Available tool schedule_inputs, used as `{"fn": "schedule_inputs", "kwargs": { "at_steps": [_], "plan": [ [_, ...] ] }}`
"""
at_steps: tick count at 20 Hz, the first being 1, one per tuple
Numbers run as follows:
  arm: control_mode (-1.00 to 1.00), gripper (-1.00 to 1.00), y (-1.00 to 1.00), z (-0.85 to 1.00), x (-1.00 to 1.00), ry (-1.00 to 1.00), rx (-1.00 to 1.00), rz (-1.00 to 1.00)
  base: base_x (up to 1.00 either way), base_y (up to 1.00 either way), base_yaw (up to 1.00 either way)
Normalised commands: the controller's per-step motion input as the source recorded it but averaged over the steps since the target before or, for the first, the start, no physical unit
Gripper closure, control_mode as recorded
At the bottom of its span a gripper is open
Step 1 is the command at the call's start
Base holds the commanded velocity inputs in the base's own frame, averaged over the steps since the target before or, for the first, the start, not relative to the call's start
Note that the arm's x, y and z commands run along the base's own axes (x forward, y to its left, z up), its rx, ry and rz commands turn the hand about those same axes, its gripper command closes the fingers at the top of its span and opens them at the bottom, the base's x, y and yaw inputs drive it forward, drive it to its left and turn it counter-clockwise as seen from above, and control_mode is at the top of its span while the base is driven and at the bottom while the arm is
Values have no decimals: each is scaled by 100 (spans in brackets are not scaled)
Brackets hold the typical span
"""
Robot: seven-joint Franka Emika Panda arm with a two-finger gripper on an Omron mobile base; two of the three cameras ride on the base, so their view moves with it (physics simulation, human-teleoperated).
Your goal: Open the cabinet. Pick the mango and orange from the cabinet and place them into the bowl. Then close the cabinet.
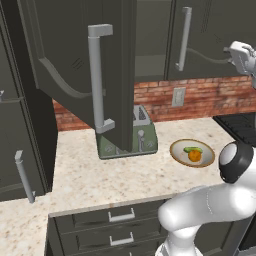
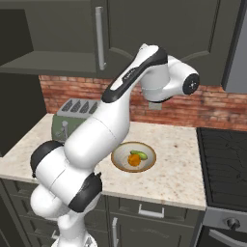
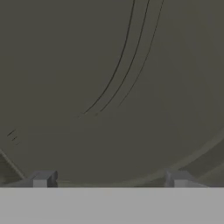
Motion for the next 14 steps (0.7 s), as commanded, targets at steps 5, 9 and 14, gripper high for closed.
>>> {"fn": "schedule_inputs", "kwargs": {
  "at_steps": [5,9,14],
  "plan": [
    [-100,-100,0,0,36,4,0,-2,0,0,0],
    [-100,-100,0,0,37,5,0,-3,0,0,0],
    [-100,-100,0,1,7,0,0,-2,0,0,0]
  ]
}}
